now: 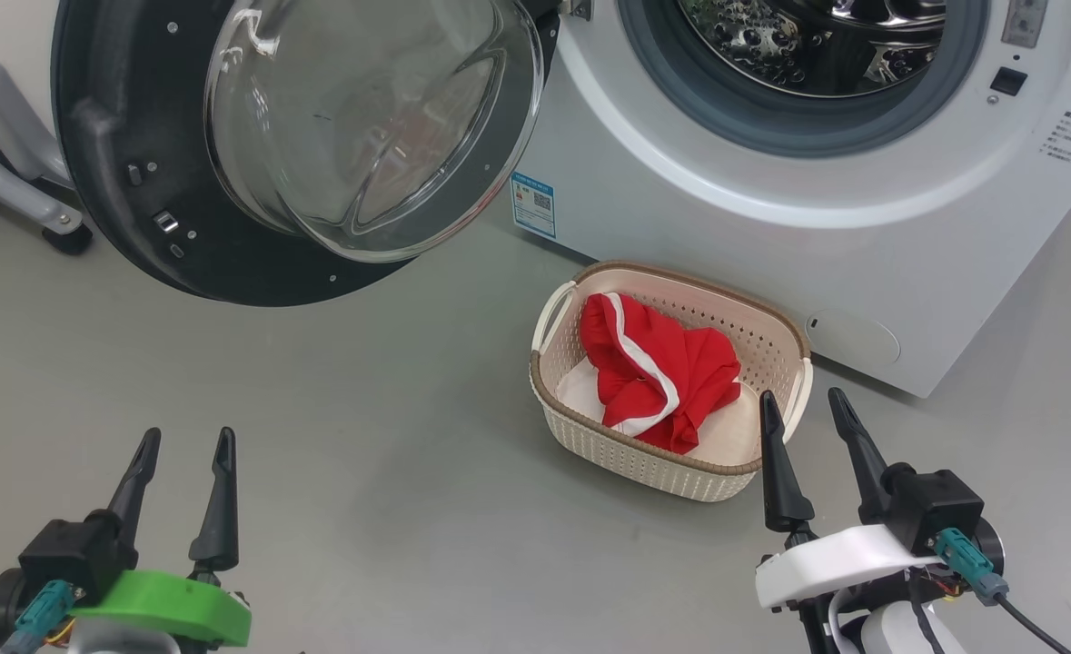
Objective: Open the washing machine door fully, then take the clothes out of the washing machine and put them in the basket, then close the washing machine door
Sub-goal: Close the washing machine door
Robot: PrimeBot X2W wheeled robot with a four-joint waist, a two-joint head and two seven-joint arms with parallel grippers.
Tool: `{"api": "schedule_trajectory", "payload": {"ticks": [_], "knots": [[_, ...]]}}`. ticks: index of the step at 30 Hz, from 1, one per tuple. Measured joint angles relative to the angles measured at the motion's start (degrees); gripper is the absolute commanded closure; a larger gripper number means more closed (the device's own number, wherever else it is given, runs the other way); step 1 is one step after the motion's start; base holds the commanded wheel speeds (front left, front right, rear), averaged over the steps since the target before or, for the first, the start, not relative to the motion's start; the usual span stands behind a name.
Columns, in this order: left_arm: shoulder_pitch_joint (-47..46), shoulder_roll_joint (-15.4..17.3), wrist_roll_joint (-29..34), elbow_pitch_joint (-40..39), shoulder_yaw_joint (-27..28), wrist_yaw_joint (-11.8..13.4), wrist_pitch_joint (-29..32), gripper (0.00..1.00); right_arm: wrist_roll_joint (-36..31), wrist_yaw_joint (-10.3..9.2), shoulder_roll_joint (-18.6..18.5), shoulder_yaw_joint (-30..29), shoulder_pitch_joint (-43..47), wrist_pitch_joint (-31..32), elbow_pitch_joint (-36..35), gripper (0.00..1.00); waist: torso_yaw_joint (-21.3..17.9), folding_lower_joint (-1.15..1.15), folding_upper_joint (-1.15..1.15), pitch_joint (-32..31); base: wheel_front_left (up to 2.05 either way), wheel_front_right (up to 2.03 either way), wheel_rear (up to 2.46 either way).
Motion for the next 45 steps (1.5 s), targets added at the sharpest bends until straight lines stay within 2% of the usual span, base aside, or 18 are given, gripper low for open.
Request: {"api": "schedule_trajectory", "payload": {"ticks": [31,34,39,45], "knots": [[0.0,-0.4,0.0,0.2,0.1,0.0,0.0,0.0,0.0,-1.0,0.0,-0.1,-0.9,0.0,0.1,0.0,0.1,0.0,0.0,1.6,0.0,0.0,0.0],[-0.1,-0.4,0.0,0.3,0.1,0.0,0.0,1.0,0.0,-1.07,0.0,-0.1,-1.0,0.0,0.0,0.0,0.2,0.0,0.0,1.8,0.0,0.0,0.0],[-0.2,0.1,-0.1,-0.9,2.3,0.0,0.0,1.0,-0.1,-1.51,-0.1,0.8,-1.7,0.0,-0.3,0.0,0.0,0.0,0.0,2.9,0.0,0.0,0.0],[-3.3,2.5,-1.7,-3.8,5.9,-0.1,0.0,1.0,-0.7,-2.08,-0.2,2.0,-2.4,0.0,-0.4,0.0,-0.7,0.0,0.0,5.1,0.0,0.0,0.0]]}}
